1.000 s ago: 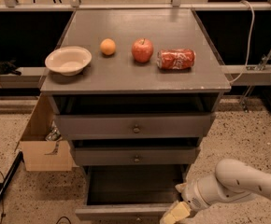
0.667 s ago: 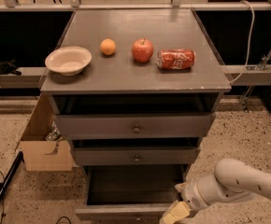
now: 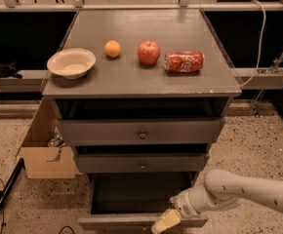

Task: Close bottom drawer

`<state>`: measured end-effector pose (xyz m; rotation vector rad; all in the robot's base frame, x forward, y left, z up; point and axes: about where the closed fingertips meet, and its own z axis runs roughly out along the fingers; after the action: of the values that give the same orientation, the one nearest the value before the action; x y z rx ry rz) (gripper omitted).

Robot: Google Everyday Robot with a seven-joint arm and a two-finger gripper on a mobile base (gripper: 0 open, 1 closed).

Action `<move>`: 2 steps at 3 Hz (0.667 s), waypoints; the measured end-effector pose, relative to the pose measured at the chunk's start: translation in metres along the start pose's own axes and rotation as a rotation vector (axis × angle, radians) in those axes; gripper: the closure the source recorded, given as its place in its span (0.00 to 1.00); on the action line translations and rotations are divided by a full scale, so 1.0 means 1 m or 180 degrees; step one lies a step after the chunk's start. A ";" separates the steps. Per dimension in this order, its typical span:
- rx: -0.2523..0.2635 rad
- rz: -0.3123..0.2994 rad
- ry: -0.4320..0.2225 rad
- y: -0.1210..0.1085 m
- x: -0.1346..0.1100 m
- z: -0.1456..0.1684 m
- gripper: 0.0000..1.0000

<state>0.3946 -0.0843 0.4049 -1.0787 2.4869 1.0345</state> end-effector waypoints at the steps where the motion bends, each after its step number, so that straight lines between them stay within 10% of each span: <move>1: -0.0119 0.0318 0.0004 -0.026 0.023 0.052 0.00; 2: -0.0132 0.0463 -0.0110 -0.034 0.041 0.067 0.00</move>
Offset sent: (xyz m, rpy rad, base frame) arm -0.0150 0.0004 -0.1121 0.0732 0.1220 -0.1688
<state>0.3862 -0.0763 0.3201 -0.8941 2.5583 1.1395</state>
